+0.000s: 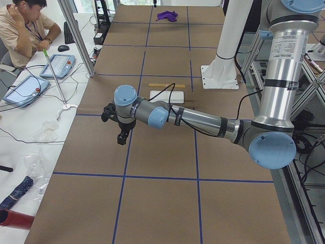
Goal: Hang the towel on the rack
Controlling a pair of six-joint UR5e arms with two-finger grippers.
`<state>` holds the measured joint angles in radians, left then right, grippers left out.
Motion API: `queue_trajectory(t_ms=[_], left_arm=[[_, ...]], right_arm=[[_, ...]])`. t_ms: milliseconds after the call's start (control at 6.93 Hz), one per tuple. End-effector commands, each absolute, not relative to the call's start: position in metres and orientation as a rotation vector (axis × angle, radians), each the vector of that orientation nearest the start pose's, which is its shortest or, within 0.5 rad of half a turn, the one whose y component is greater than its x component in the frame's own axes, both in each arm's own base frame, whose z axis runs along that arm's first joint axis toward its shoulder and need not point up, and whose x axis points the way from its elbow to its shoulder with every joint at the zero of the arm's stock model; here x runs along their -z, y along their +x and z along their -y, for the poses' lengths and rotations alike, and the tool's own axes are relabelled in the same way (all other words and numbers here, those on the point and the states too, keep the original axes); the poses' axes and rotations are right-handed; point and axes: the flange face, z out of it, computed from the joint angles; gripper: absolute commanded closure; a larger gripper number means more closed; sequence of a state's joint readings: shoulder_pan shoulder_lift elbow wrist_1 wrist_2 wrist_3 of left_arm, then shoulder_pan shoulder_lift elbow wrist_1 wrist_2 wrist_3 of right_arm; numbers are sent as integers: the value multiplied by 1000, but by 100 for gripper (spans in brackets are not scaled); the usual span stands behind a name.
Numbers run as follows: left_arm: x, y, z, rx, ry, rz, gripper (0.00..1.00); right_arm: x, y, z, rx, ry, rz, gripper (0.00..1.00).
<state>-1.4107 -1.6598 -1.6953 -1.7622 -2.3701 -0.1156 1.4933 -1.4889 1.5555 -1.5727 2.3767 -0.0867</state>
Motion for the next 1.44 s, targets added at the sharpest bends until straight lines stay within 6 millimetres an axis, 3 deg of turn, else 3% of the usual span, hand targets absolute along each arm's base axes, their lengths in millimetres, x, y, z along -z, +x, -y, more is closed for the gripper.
queue_trajectory(t_ms=[0, 144, 288, 433, 577, 1298], left_arm=[[-531, 26, 529, -223, 270, -876, 0], [-528, 26, 528, -241, 314, -881, 0], [-521, 26, 529, -257, 356, -883, 0], [-517, 25, 530, -271, 397, -881, 0], [-514, 25, 529, -274, 407, -882, 0], [-503, 25, 528, -282, 429, -880, 0]], right_arm=[[-660, 10, 524, 191, 27, 801, 0], [-703, 11, 517, 178, -17, 794, 0], [-745, 15, 483, 180, -4, 791, 4], [-772, 19, 447, 178, -2, 794, 7], [-788, 22, 417, 174, -4, 794, 8], [-829, 28, 357, 171, -79, 792, 21]])
